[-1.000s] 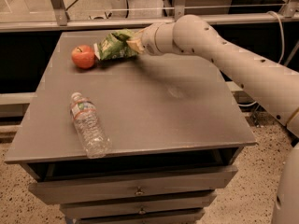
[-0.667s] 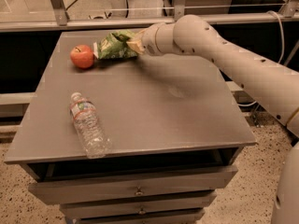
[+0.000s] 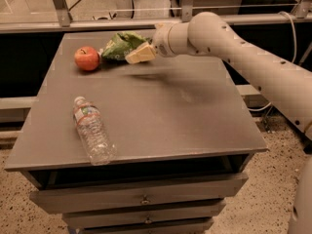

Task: Move green jalapeno chip bag near apple

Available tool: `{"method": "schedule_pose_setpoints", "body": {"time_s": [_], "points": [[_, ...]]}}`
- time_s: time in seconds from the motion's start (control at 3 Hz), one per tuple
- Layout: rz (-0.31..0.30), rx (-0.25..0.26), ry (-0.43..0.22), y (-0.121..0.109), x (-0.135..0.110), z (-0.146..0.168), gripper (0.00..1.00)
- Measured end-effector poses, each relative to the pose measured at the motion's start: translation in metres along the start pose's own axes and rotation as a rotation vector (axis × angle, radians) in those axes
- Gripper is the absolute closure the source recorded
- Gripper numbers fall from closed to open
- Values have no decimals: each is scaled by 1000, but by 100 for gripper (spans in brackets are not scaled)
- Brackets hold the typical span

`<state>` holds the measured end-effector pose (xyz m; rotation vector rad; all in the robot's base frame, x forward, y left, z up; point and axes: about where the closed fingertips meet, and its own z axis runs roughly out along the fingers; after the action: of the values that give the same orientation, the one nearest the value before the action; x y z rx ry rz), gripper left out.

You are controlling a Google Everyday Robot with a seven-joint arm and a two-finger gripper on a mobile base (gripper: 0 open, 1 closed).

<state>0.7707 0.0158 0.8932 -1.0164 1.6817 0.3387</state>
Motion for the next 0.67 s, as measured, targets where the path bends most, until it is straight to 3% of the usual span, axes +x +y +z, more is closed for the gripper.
{"method": "schedule_pose_setpoints", "body": {"time_s": [0.33, 0.67], "points": [[37, -1, 5, -18, -3, -24, 0], [101, 17, 19, -75, 2, -90, 0]]}}
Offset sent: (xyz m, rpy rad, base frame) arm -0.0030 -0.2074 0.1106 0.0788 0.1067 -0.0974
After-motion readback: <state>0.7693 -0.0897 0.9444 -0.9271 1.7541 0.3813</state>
